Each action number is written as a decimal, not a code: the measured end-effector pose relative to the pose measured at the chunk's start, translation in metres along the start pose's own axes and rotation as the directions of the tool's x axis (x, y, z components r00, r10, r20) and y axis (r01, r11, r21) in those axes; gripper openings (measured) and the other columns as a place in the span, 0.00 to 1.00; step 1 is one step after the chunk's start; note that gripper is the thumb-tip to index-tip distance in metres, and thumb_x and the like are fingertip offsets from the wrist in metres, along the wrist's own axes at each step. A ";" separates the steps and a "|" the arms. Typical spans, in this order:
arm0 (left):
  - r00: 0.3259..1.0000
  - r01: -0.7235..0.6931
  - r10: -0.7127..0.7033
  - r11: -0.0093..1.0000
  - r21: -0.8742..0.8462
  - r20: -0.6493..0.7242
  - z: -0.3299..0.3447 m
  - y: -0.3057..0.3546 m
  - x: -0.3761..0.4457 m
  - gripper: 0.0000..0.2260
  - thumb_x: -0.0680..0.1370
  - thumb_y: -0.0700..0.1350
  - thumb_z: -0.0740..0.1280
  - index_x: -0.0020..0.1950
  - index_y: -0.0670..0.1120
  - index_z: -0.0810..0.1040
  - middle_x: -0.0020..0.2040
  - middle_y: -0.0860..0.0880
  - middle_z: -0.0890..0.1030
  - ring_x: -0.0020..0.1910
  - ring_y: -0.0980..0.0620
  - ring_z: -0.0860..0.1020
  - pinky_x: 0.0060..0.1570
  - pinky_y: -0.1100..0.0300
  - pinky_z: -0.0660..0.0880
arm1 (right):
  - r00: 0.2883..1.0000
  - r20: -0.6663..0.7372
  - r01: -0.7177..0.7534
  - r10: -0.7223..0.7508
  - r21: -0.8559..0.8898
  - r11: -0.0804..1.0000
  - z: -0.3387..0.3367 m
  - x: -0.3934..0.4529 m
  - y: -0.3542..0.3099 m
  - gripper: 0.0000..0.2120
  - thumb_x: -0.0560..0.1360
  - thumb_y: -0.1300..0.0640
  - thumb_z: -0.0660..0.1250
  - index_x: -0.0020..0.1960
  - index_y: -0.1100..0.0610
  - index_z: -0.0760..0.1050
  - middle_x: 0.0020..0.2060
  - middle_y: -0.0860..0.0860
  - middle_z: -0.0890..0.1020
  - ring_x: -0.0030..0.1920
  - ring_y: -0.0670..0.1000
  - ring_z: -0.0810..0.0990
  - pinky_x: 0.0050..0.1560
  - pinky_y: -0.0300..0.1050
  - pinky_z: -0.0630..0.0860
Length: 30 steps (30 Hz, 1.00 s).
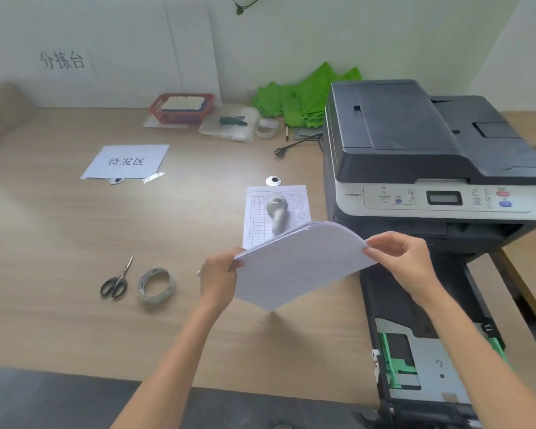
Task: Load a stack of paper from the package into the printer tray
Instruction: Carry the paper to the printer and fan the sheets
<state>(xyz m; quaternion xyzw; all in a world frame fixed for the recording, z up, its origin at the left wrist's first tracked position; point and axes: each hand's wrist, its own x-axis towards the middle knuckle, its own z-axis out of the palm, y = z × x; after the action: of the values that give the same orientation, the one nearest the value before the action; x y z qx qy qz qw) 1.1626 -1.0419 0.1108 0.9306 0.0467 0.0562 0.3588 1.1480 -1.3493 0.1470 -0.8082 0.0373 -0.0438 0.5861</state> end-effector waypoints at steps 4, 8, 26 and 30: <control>0.973 -0.169 0.133 0.967 0.191 0.190 -0.012 0.022 0.013 0.13 0.71 0.30 0.59 0.45 0.43 0.80 0.35 0.49 0.77 0.38 0.45 0.73 0.34 0.57 0.64 | 0.982 0.183 0.092 -0.055 -0.200 0.975 0.018 0.002 -0.014 0.02 0.70 0.60 0.72 0.41 0.55 0.83 0.35 0.51 0.84 0.35 0.41 0.79 0.36 0.30 0.73; 0.930 -0.182 0.115 0.969 0.167 0.349 -0.016 0.022 0.019 0.08 0.71 0.35 0.64 0.40 0.48 0.76 0.33 0.54 0.77 0.39 0.47 0.71 0.35 0.57 0.63 | 0.976 0.206 0.089 -0.073 -0.070 0.994 0.036 0.001 -0.019 0.03 0.71 0.62 0.71 0.40 0.59 0.84 0.33 0.53 0.84 0.32 0.44 0.77 0.34 0.34 0.71; 0.971 0.237 -0.164 0.690 -0.684 0.172 -0.006 -0.035 0.004 0.12 0.77 0.34 0.61 0.44 0.48 0.79 0.35 0.63 0.83 0.35 0.67 0.78 0.38 0.75 0.73 | 0.988 -0.010 -0.150 0.156 0.236 0.960 0.050 -0.017 0.038 0.08 0.71 0.67 0.69 0.44 0.55 0.80 0.32 0.39 0.85 0.35 0.38 0.82 0.34 0.31 0.78; 0.935 0.350 -0.224 0.694 -0.629 0.274 0.022 -0.049 -0.002 0.11 0.77 0.34 0.61 0.46 0.49 0.78 0.40 0.58 0.82 0.36 0.68 0.79 0.37 0.76 0.73 | 0.956 -0.008 -0.285 0.294 0.212 0.935 0.061 -0.017 0.070 0.07 0.72 0.65 0.68 0.49 0.56 0.78 0.40 0.46 0.83 0.42 0.44 0.81 0.37 0.34 0.78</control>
<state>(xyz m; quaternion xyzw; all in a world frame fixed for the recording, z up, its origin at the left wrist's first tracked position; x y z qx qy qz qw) 1.1612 -1.0208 0.0620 0.7216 0.1370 -0.0700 0.6750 1.1373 -1.3114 0.0616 -0.7271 0.1628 0.0233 0.6666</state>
